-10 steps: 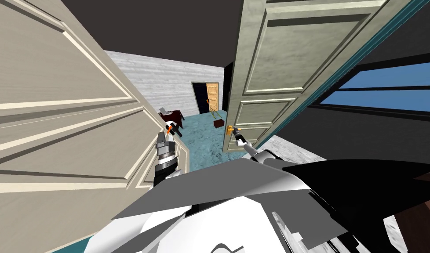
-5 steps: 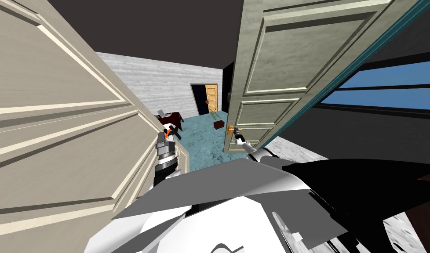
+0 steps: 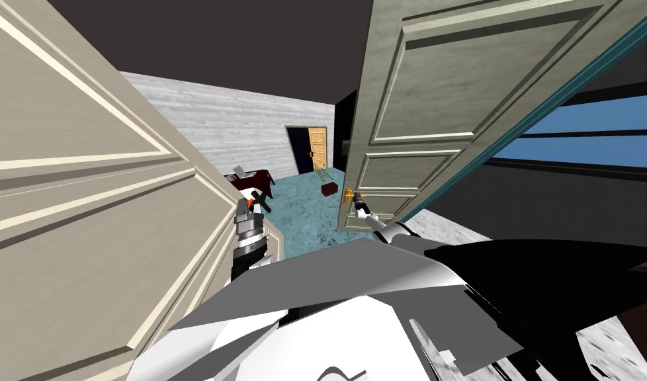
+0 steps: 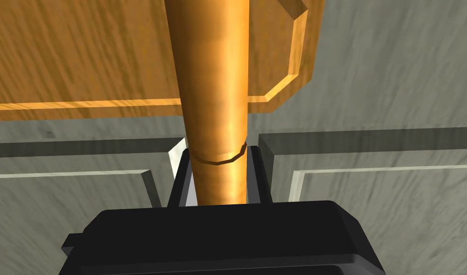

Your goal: Push the door open

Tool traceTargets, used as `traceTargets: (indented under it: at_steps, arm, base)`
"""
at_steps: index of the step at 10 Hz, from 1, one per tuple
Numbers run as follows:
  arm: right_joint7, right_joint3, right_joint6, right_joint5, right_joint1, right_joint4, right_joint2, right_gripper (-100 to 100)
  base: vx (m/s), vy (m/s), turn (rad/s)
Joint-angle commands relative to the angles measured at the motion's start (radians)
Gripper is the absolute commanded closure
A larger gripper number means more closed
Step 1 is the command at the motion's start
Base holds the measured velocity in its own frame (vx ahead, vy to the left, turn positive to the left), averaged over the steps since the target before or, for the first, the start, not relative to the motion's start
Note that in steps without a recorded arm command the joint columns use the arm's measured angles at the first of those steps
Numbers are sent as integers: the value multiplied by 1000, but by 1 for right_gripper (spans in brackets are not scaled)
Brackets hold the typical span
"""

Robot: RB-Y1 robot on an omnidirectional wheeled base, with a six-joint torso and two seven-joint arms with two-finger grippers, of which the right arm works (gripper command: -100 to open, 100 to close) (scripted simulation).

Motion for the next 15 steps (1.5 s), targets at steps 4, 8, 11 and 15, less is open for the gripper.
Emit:
traceTargets:
  at_steps: [4, 8, 11, 15]
  arm:
    - [18, -44, -3, -19, 11, 1, -20, 100]
    - [32, -81, -12, -37, 16, 23, -35, 100]
    - [40, -106, -17, -48, 19, 37, -45, 100]
    - [54, -146, -26, -67, 23, 59, -61, 100]
  base:
    - [194, 33, -42]
    - [189, 28, -44]
    - [168, 41, -44]
    - [194, 45, -59]
